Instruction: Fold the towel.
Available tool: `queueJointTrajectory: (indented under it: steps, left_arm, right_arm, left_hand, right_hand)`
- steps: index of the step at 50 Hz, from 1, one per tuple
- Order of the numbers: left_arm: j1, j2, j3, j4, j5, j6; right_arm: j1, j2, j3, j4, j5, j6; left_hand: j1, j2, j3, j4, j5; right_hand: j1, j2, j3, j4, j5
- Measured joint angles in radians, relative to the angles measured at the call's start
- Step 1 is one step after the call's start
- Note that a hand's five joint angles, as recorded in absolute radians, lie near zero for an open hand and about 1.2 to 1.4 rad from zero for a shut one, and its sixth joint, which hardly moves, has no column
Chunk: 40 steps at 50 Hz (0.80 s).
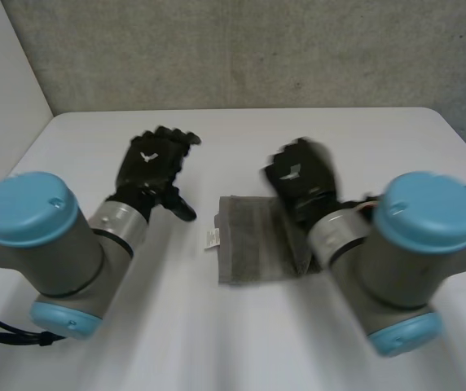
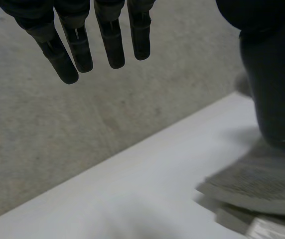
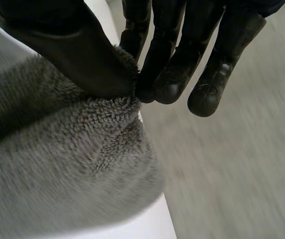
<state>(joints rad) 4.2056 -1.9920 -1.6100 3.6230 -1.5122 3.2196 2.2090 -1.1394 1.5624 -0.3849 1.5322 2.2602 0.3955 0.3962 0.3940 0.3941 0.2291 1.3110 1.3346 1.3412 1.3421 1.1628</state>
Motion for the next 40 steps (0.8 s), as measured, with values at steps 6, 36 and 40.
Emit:
queueJointTrajectory:
  steps: [6,36,40]
  left_arm:
    - [0.052,0.031,-0.007,0.003,0.001,-0.044]
    - [-0.078,-0.118,0.219,-0.001,-0.003,-0.171]
    - [-0.116,-0.181,0.249,-0.014,-0.003,-0.183]
  right_arm:
    - [0.141,0.119,-0.049,0.041,-0.051,-0.072]
    - [-0.143,-0.128,0.037,0.182,-0.072,0.465]
    - [-0.186,-0.069,-0.007,0.247,-0.081,0.550]
  left_hand:
    - [0.000,0.000,0.000,0.000,0.000]
    - [0.000,0.000,0.000,0.000,-0.001]
    - [0.000,0.000,0.000,0.000,-0.001]
  right_hand:
    - [-0.083,-0.103,-0.102,-0.104,-0.104]
    - [-1.078,-1.092,-1.098,-1.092,-1.103]
    - [-1.078,-1.092,-1.098,-1.092,-1.103]
